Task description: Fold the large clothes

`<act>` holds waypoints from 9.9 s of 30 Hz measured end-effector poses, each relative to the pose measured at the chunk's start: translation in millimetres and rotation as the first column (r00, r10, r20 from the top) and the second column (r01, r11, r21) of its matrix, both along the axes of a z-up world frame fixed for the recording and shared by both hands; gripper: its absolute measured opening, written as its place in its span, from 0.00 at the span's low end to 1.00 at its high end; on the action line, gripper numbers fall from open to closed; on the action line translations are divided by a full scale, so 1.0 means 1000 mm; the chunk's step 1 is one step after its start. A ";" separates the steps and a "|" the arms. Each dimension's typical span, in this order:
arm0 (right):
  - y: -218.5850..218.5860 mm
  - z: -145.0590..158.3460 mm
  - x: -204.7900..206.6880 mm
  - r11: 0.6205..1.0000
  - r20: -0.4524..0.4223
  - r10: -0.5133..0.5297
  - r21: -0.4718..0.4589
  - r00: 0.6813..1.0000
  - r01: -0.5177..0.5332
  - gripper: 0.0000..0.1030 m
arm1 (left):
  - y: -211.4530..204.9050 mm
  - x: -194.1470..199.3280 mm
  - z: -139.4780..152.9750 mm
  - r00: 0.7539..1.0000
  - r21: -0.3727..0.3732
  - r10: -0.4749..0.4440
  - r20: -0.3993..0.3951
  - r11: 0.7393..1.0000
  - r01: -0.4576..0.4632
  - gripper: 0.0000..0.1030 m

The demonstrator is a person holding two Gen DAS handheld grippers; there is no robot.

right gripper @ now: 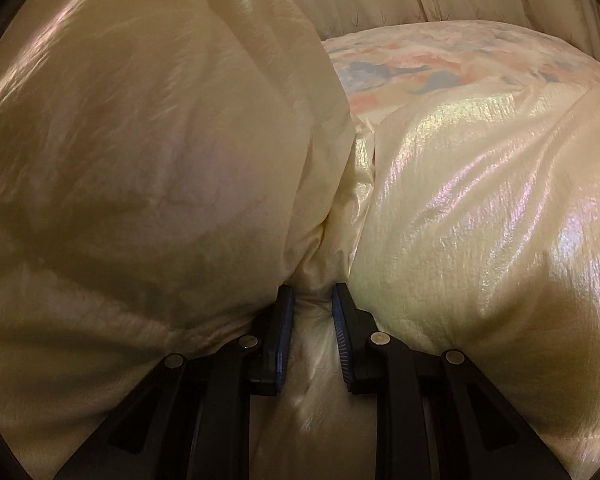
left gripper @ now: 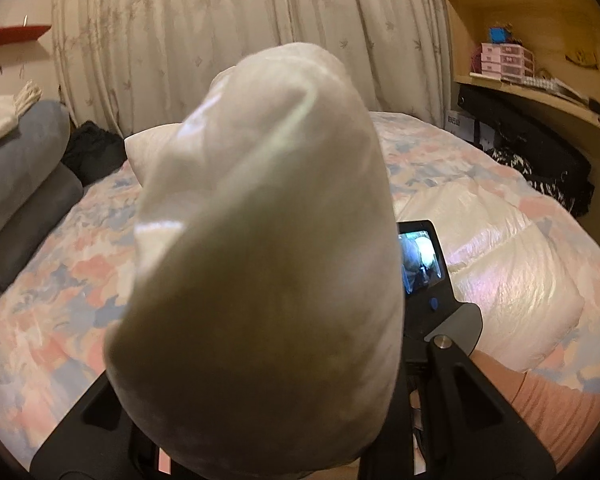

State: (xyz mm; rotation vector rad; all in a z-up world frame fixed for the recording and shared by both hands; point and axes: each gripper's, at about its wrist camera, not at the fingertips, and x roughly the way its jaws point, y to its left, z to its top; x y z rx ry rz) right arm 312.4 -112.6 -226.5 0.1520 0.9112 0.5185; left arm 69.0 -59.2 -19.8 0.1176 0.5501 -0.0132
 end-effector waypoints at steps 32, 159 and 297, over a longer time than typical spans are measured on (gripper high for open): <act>-0.405 0.088 -0.203 0.716 0.019 -0.693 0.132 0.721 0.685 0.26 | -0.310 -0.055 -0.097 0.929 0.609 -0.369 -0.003 0.737 0.295 0.27; -0.262 0.192 -0.055 0.928 -0.058 -0.368 -0.078 0.928 0.363 0.99 | -0.076 0.107 -0.036 0.762 -0.305 -0.268 -0.590 0.947 0.098 0.99; -0.215 0.499 0.035 0.935 -0.195 -0.011 0.346 0.981 0.079 0.87 | 0.507 0.320 -0.032 0.970 -0.525 -0.107 -0.217 0.851 -0.024 0.86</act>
